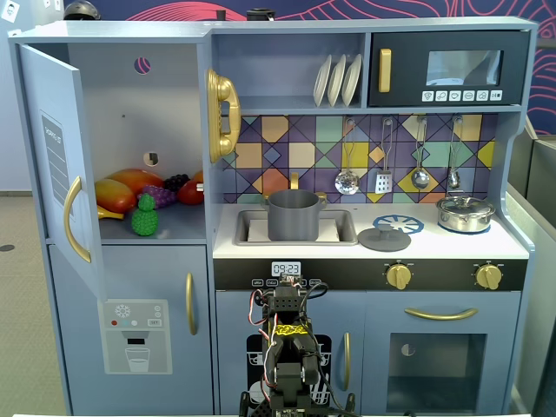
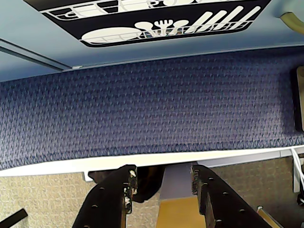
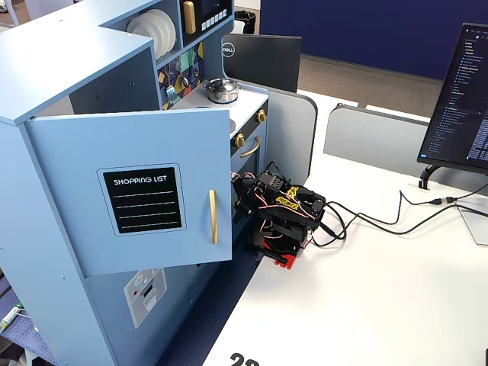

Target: Pick up the green pineapple from the left cabinet and place it in the gray recipient

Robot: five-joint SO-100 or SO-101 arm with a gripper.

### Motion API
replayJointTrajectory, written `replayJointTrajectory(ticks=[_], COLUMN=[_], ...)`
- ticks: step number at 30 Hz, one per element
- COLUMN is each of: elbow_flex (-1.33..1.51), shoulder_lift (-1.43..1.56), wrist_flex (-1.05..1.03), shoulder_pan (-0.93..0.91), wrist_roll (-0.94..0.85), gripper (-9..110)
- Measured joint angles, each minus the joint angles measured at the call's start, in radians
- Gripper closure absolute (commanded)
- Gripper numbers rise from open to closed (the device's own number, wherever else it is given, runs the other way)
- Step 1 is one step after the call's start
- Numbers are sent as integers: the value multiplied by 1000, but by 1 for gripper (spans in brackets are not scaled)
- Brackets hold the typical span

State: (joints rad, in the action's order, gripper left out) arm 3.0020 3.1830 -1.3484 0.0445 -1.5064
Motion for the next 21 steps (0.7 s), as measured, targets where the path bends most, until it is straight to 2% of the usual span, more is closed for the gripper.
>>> replayJointTrajectory(ticks=[8, 10, 15, 18, 21], elbow_flex=[0, 0, 0, 5, 8], shoulder_lift=[0, 0, 0, -3, -43], wrist_flex=[0, -2, -2, 41, 276], shoulder_pan=[-34, -41, -41, 104, 293], wrist_roll=[-28, -28, -34, -12, 2], gripper=[97, 101, 99, 100, 99])
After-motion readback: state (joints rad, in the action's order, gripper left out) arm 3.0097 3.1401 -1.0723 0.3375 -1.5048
